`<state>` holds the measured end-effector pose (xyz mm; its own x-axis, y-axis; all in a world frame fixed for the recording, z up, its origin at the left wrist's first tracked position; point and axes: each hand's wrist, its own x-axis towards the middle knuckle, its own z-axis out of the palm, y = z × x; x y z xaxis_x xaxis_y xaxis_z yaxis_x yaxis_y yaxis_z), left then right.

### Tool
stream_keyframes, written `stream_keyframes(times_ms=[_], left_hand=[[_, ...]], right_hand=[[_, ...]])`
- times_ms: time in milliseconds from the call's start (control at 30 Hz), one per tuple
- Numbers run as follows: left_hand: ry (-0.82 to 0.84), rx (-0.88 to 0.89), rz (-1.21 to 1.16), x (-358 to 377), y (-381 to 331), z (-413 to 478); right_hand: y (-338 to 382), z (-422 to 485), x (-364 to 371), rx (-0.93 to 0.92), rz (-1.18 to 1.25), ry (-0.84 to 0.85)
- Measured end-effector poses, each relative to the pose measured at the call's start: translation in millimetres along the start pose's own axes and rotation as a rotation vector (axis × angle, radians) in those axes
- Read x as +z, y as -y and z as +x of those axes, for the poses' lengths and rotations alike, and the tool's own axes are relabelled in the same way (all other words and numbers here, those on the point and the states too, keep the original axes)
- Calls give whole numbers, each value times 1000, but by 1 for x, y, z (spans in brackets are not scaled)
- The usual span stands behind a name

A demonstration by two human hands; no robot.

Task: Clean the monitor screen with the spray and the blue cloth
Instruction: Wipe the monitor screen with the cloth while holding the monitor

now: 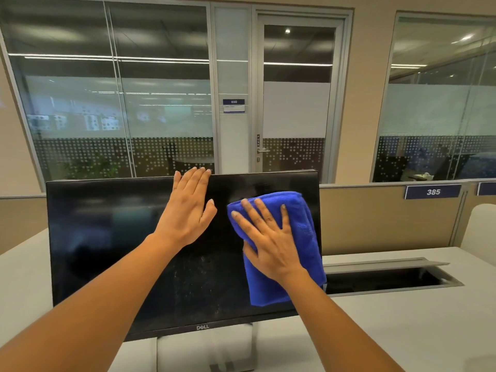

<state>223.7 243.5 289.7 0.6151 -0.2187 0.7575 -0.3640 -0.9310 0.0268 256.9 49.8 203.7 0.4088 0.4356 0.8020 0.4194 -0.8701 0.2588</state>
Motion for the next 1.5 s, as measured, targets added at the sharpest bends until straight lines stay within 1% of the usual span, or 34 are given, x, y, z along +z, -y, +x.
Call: stream_keyframes(times_ms=[133, 233, 300, 333, 467, 600, 733, 867, 1000, 1067, 1133, 1233, 1367, 1433, 1500], left_hand=[[8, -7, 3, 0, 0, 0], [15, -7, -3, -1, 0, 0], [18, -6, -8, -1, 0, 0], [20, -5, -10, -1, 0, -1], [25, -4, -28, -1, 1, -1], [29, 2, -55, 0, 4, 0], [31, 3, -74, 1, 6, 1], [33, 18, -89, 0, 8, 1], [82, 58, -122, -6, 18, 1], [83, 93, -109, -11, 25, -4], [47, 82, -74, -18, 36, -14], [-20, -19, 18, -32, 65, -36], [-84, -204, 178, -58, 113, -61], [-79, -300, 233, -69, 134, -71], [-39, -338, 232, -76, 148, -78]], right_hand=[[-29, -7, -6, 307, 45, -48], [-40, -12, -7, 533, 128, -92], [-42, -14, -7, 650, 193, -116], [-40, -14, -6, 679, 211, -123], [-30, -12, -5, 685, 203, -122], [-10, -8, -3, 626, 189, -110], [22, 3, 0, 510, 147, -97], [61, 18, 3, 368, 128, -45], [100, 30, 5, 217, 126, -2], [105, 31, 6, 177, 118, 9], [100, 29, 5, 164, 119, 12], [85, 24, 1, 207, 128, -13], [58, 12, -3, 446, 144, -66], [48, 7, -5, 553, 181, -90], [46, 8, -5, 619, 221, -111]])
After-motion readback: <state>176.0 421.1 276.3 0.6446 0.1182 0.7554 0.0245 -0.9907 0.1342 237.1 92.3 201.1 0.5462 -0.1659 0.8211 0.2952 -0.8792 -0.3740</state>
